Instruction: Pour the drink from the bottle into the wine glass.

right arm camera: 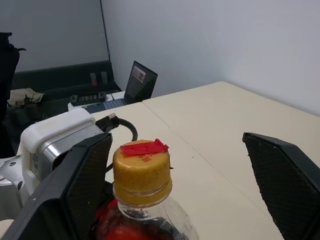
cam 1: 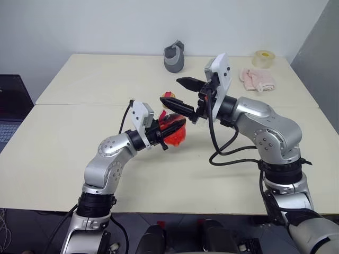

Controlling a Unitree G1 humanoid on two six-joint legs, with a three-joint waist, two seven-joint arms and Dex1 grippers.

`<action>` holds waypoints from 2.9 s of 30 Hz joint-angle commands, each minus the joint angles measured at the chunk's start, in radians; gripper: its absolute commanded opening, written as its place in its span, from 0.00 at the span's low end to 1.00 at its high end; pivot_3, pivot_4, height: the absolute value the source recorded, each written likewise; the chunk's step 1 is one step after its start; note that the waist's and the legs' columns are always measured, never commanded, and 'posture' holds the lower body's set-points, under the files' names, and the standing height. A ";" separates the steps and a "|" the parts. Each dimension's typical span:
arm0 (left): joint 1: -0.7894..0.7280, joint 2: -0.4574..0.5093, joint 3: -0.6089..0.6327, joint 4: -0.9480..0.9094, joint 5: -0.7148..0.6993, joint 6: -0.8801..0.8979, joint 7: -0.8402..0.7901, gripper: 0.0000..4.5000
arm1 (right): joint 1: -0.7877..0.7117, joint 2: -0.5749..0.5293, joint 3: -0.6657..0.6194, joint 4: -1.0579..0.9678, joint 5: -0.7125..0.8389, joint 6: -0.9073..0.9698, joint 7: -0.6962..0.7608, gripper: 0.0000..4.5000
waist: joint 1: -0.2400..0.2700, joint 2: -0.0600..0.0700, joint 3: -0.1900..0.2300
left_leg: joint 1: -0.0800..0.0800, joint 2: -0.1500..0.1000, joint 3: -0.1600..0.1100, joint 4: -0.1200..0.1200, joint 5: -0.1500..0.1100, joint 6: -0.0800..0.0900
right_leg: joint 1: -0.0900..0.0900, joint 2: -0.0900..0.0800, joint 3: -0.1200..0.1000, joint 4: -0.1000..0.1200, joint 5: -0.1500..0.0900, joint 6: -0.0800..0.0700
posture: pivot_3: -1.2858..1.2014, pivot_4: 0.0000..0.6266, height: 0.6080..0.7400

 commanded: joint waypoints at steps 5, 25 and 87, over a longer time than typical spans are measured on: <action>-0.034 0.011 0.011 -0.026 -0.005 -0.027 -0.008 0.23 | 0.010 -0.052 0.010 -0.050 -0.043 -0.049 0.032 0.99 | 0.000 0.000 0.000 | 0.000 0.000 0.000 0.000 0.000 0.000 | 0.000 0.000 0.000 0.000 0.000 0.000 | 0.52 0.24 1.00; -0.028 0.031 0.019 -0.014 -0.004 -0.030 -0.004 0.23 | 0.047 -0.153 -0.100 -0.107 0.078 0.020 0.091 0.99 | -0.004 0.000 0.000 | 0.000 0.001 0.000 0.000 0.000 0.001 | 0.000 0.001 0.000 0.000 0.000 0.000 | 0.52 0.24 1.00; -0.052 0.014 -0.003 -0.018 -0.011 -0.028 -0.013 0.23 | -0.032 -0.011 -0.020 -0.024 0.078 0.016 0.075 0.99 | 0.000 0.000 0.000 | 0.000 0.000 0.000 0.000 0.000 0.000 | 0.000 0.000 0.000 0.000 0.000 0.000 | 0.52 0.24 1.00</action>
